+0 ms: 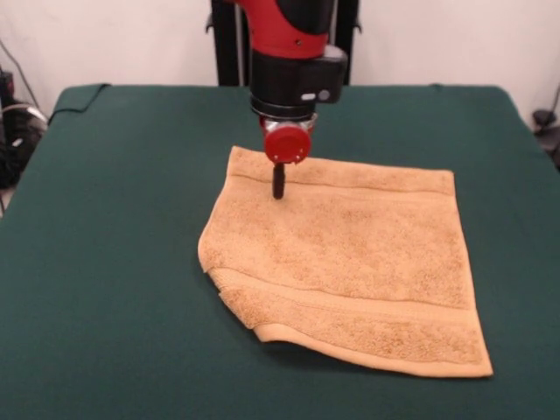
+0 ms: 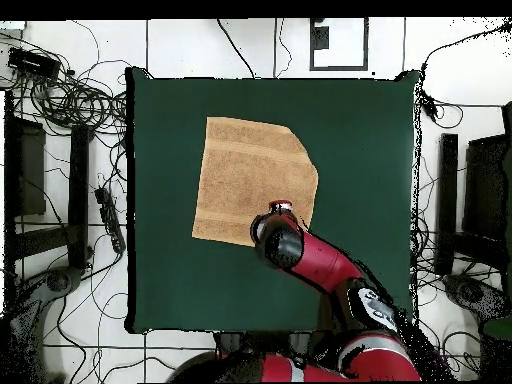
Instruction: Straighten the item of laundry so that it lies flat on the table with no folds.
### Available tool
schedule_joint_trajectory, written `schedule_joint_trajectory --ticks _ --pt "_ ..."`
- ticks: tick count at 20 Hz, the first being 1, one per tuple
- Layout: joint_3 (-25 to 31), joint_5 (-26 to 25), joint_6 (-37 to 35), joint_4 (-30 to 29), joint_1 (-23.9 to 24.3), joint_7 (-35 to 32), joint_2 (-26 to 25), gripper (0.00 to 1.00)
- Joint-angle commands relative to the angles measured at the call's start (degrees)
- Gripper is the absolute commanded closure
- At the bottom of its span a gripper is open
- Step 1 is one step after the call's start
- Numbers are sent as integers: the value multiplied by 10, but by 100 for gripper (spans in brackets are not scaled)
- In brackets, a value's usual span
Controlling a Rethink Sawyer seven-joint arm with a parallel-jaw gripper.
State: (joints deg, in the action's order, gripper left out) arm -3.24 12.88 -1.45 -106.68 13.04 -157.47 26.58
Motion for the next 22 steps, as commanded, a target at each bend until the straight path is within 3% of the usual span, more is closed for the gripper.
schedule_joint_trajectory --ticks 1,5,10,18,22 --pt "12 46 -60 21 -32 -71 -57 100" --pt "-21 70 -73 61 -63 -74 -122 100" --pt "-30 91 -84 73 -80 -83 -155 100" --pt "23 115 -41 54 -65 -99 -160 100" --pt "27 156 -69 42 -85 -134 -136 100"
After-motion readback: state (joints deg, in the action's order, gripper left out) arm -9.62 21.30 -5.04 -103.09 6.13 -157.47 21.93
